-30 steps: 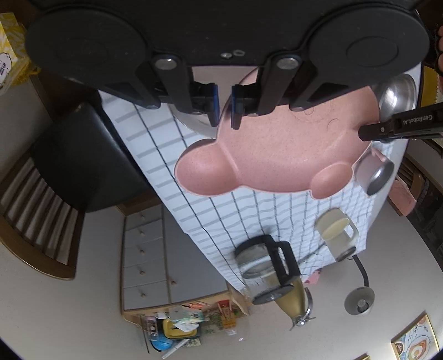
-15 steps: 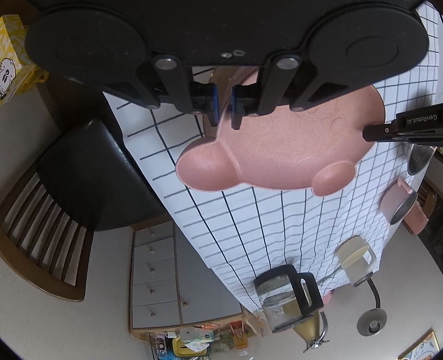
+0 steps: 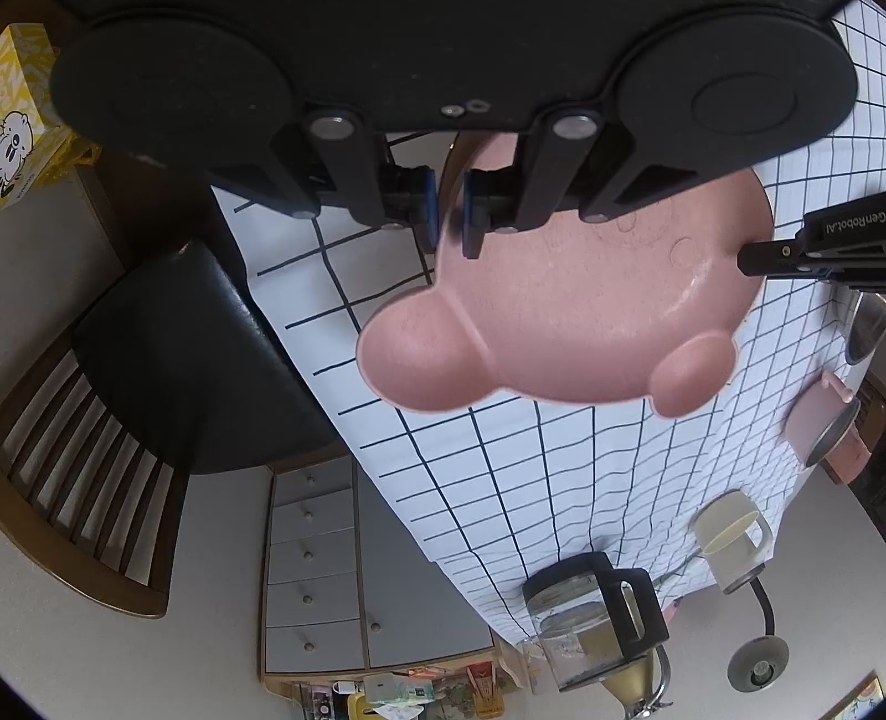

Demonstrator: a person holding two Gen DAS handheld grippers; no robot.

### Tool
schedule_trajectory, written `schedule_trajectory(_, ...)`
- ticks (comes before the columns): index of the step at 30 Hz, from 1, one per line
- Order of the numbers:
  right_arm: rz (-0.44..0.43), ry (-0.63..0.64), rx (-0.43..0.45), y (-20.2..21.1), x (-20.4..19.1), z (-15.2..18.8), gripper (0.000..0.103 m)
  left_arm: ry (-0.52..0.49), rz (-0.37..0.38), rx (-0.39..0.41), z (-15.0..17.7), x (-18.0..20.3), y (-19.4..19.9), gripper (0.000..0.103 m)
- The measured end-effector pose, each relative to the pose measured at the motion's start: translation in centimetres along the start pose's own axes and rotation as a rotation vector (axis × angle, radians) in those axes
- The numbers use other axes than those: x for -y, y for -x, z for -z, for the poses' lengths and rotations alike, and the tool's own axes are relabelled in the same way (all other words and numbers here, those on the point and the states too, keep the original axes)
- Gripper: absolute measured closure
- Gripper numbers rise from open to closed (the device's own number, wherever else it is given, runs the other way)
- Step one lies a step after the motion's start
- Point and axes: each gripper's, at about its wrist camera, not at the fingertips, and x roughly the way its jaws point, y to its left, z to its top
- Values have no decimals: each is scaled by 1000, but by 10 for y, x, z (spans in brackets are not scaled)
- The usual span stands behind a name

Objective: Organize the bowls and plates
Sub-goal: 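Lift the pink bear plate and carry it toward the stacked white plates, then lower the pink plate onto the white plates and open both tools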

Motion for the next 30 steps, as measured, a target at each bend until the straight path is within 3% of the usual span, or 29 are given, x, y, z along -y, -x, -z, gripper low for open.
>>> schedule_trajectory(5, 33, 15, -17, -4, -4, 2, 92, -10, -10, -18, 1, 1, -6, 92)
schedule_trajectory(16, 113, 83, -10, 2, -18, 4, 71, 2, 4, -18, 1, -3, -2, 92)
schedule_trajectory(21, 96, 69, 13, 13, -18, 4, 57, 3, 23, -1, 3, -3, 8, 87)
schedule_trajectory(25, 71, 73, 31, 24, -24, 4, 55, 2, 27, 33, 4, -3, 21, 76)
schedule_trajectory(30, 33, 92, 61, 40, -38, 2, 53, -1, 29, 78, 6, -6, 42, 73)
